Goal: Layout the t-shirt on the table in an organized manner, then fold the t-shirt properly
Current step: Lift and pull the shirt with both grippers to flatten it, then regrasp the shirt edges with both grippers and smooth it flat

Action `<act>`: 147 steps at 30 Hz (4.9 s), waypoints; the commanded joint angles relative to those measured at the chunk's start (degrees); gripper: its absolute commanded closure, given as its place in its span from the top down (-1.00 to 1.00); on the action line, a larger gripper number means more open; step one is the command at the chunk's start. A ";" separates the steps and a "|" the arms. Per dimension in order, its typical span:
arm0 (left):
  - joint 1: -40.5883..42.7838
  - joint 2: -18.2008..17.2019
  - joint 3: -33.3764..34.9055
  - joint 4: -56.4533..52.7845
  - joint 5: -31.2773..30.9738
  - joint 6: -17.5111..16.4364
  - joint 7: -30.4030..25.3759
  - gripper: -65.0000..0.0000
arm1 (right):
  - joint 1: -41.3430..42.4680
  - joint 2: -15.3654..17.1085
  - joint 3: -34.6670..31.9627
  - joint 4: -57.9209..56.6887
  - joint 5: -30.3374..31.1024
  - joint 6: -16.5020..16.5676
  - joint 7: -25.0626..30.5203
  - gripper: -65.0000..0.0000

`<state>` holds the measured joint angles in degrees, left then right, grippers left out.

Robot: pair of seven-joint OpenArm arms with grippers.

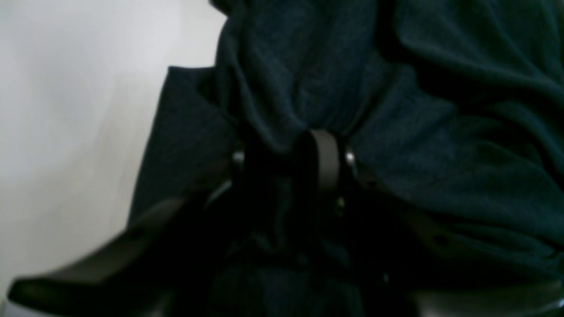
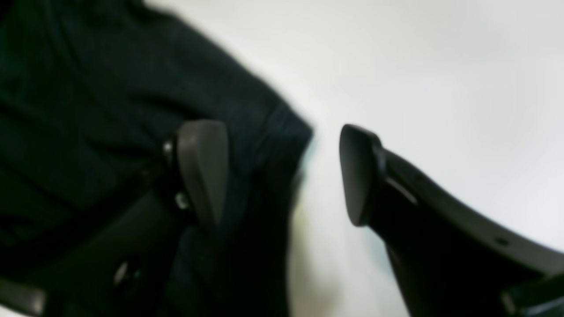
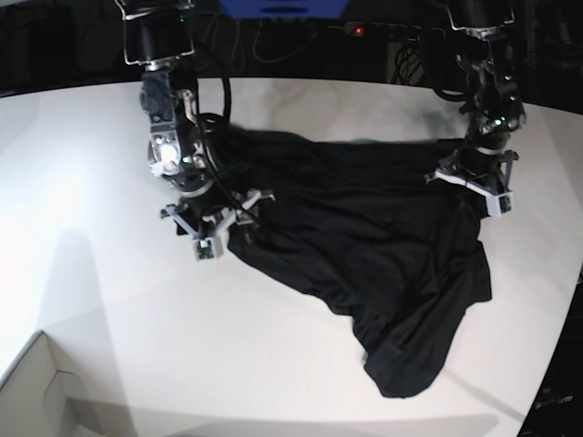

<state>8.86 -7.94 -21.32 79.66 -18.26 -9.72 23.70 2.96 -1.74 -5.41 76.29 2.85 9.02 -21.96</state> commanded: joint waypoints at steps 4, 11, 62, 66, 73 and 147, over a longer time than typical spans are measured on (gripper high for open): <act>1.12 -0.54 -0.09 0.83 -0.33 -0.26 0.60 -0.46 | 3.59 -0.24 0.09 -4.42 0.09 0.00 1.52 0.24; 6.13 -0.63 -0.17 7.95 -0.42 -0.35 0.60 -0.46 | 4.99 1.69 0.71 -6.80 0.00 0.00 1.52 -0.68; -10.93 3.68 -3.43 0.65 -0.42 0.18 11.24 0.41 | -25.07 -3.05 23.92 36.98 0.18 0.00 -4.90 0.35; -11.28 3.33 -3.51 -1.99 -0.42 0.18 11.07 0.41 | -26.04 -2.97 23.92 37.77 0.09 0.00 -4.81 0.35; -12.95 3.33 -3.51 -8.58 -0.42 -0.17 7.90 0.10 | -26.13 -4.46 23.92 37.77 0.00 0.00 -4.81 0.35; -17.08 3.77 3.34 12.08 -0.51 -0.17 11.42 0.08 | -33.86 -3.41 12.31 37.77 -0.26 0.00 -4.81 0.35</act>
<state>-7.25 -3.70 -17.69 91.31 -18.41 -9.74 36.27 -30.81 -5.06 6.92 112.88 2.04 9.02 -28.05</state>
